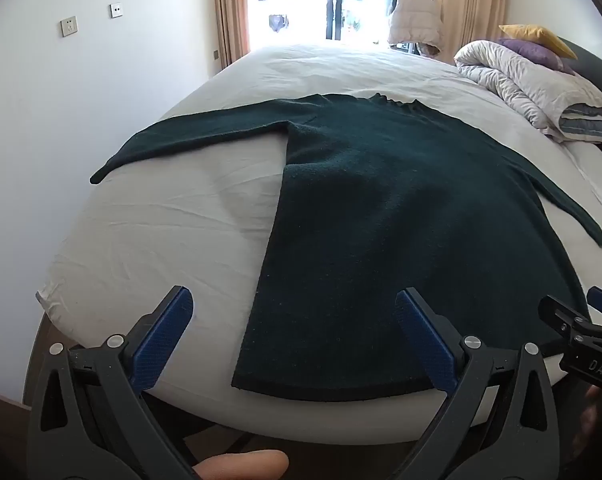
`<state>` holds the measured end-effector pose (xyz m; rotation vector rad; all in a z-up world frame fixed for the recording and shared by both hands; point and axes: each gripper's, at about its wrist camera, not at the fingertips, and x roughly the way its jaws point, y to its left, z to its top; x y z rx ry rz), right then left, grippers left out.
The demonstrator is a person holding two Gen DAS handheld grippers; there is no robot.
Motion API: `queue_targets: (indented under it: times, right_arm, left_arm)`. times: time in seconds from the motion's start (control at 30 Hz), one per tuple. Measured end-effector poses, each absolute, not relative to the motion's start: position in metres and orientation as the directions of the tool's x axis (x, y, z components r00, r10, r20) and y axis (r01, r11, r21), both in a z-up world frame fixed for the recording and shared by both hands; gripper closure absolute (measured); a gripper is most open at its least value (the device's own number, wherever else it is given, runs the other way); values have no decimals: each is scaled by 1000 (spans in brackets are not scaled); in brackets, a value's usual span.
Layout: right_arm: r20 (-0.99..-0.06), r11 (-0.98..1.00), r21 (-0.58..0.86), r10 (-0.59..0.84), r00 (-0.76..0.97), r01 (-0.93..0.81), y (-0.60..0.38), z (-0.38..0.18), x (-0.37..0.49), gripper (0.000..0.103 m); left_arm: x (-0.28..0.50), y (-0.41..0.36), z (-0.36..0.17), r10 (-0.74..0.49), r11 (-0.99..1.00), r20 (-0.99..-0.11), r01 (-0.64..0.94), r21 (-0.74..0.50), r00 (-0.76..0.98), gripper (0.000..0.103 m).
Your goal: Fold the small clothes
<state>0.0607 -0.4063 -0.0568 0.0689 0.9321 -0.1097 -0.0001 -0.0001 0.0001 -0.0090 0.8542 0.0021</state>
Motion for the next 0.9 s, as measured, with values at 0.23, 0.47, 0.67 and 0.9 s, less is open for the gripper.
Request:
queue_targets:
  times: [0.23,0.47,0.67,0.9]
  right_arm:
    - [-805,993,3,-67,589,119,-408,-56,63,0]
    - [-800,993,-10,-80,594,121,-407,-56,63,0]
    - [-799,993,-10,-81,596,121,-407,-59,59,0]
    - [-799,993,-12,-82,596,120,-406,-59,59,0]
  left_arm:
    - [-4,-4,1,11,1000,-737,-8,8,675,0]
    - [0,1,0,4,1000,-745,-8,-2,668,0]
    - [-2,1,0,6,1000,-745,-11,-2,667,0]
    - [-2,5,0,6,1000,-747,-16,-7,664,0]
